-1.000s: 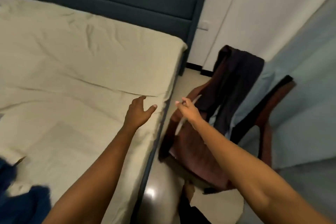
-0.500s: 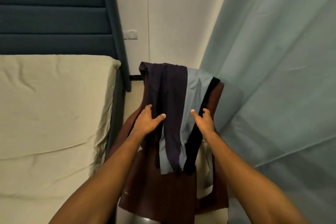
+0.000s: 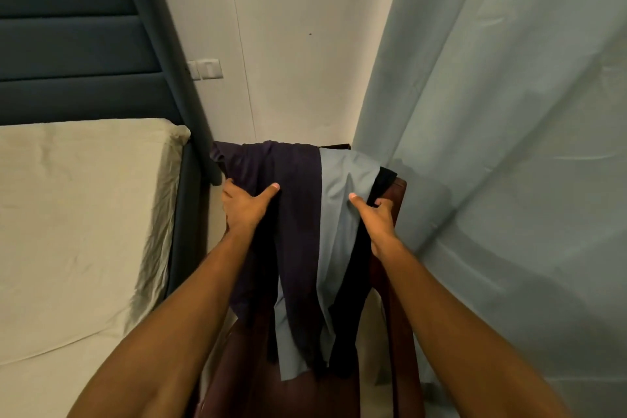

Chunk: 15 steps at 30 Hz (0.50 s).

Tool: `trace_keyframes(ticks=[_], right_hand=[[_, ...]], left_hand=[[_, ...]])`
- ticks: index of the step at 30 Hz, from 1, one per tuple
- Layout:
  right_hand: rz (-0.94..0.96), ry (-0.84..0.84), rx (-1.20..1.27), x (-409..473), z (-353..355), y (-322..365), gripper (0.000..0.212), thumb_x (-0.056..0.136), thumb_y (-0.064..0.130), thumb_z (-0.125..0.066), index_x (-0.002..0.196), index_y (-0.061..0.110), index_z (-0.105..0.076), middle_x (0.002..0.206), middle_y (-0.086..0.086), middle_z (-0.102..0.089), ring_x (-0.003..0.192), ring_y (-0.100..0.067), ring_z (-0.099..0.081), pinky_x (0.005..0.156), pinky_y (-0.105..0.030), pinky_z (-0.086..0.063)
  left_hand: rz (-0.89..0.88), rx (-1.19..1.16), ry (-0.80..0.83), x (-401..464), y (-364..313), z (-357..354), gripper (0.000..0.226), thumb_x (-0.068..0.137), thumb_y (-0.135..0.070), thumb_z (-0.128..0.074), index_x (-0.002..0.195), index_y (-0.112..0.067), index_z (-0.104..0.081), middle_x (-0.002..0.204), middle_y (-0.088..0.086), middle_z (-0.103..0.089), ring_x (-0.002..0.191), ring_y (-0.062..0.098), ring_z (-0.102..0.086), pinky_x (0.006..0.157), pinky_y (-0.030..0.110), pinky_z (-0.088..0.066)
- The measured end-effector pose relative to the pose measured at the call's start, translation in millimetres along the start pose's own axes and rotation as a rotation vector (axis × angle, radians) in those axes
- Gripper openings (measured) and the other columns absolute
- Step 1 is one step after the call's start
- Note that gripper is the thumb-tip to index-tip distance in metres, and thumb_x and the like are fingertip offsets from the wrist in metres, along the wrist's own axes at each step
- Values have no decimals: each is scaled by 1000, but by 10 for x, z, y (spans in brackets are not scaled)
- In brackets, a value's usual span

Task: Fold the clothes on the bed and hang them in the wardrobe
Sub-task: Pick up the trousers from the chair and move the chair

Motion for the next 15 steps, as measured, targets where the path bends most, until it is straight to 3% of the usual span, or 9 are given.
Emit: trace_keyframes(ticks=[2, 5, 9, 11, 15], right_hand=[[-25, 13, 43, 51, -17, 2, 72, 81, 49, -76, 129, 13, -38, 118, -3, -54, 104, -20, -58, 91, -38, -51], [-30, 50, 128, 39, -42, 50, 52, 84, 41, -77, 115, 11, -47, 104, -1, -59, 91, -13, -58, 73, -27, -48], [-23, 112, 240, 50, -119, 90, 29, 84, 37, -78, 95, 15, -62, 110, -6, -71, 101, -22, -66, 89, -35, -53], [-24, 164, 295, 36, -186, 139, 26, 86, 32, -77, 106, 19, -67, 114, -4, -71, 103, -19, -66, 87, -31, -52], [-5, 193, 356, -18, -348, 335, 26, 86, 20, -78, 108, 19, -65, 107, -2, -72, 98, -18, -67, 76, -27, -52]], left_hand=[[35, -122, -72, 51, -18, -51, 100, 74, -47, -84, 147, -11, -26, 147, 13, -41, 132, 33, -48, 110, 48, -43], [72, -212, -55, 105, -50, -118, 91, 78, -46, -81, 147, -13, -32, 142, 10, -51, 127, 32, -53, 108, 47, -45], [121, -324, 67, 180, -72, -157, 54, 86, -39, -76, 126, -11, -54, 128, 9, -61, 112, 27, -59, 99, 41, -50], [118, -413, 132, 179, -102, -143, 38, 88, -32, -74, 114, -11, -55, 119, 7, -64, 105, 24, -62, 88, 35, -53], [69, -481, 213, 154, -257, -46, 36, 89, -29, -73, 117, -10, -62, 111, 4, -69, 102, 20, -66, 75, 27, -52]])
Point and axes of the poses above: each hand's wrist, its own x-axis towards the middle knuckle, its own z-axis out of the back of the hand, y = z × x, the point moved 2 cm from there along x, towards the middle knuckle
